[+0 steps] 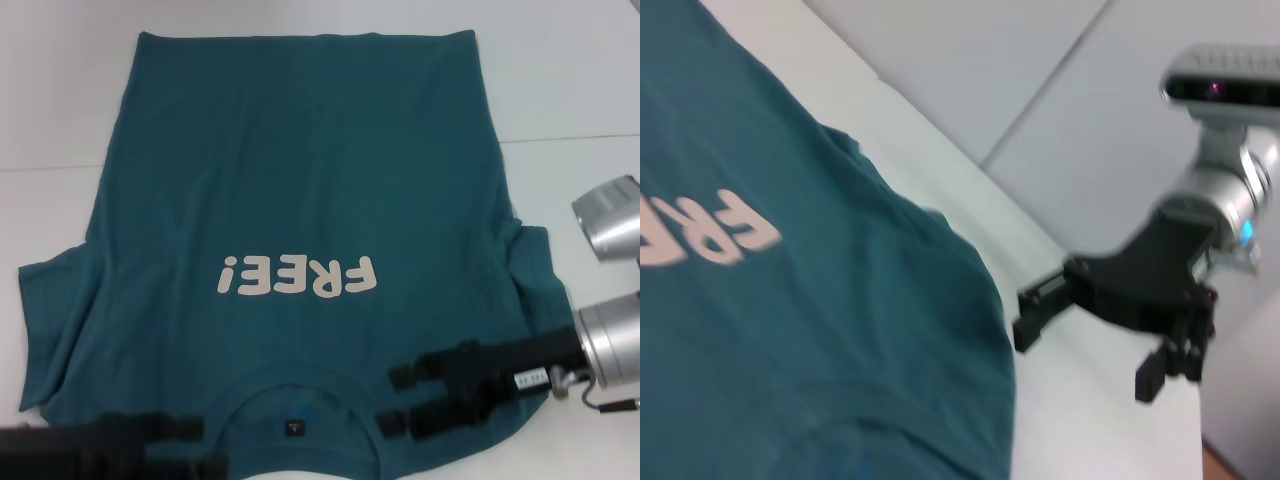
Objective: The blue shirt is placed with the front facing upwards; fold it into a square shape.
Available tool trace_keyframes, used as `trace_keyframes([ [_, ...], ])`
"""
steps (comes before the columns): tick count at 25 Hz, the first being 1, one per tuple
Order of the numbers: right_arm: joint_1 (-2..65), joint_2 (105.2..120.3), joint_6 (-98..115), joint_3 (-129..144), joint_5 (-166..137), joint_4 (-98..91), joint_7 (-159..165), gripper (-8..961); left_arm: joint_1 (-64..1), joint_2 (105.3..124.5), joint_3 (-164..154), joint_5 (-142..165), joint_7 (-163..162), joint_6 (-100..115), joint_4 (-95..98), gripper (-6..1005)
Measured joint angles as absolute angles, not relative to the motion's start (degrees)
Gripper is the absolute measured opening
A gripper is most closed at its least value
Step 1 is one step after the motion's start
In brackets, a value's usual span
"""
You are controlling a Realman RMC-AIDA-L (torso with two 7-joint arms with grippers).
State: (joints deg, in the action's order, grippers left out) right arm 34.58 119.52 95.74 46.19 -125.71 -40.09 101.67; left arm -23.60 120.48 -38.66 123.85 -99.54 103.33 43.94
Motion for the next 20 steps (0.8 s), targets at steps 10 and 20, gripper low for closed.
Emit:
trace_keyframes([
  [10,37.3,117.25,90.4,42.2,-123.6,-41.1,123.8,915,-27.2,117.05,-23.3,122.5,-130.5,100.9,42.7,937],
  [20,39.7,115.37,90.4,40.7,-123.6,-41.2,129.2,912,-26.7,112.38,-18.2,121.9,-139.8,88.8,33.7,937],
])
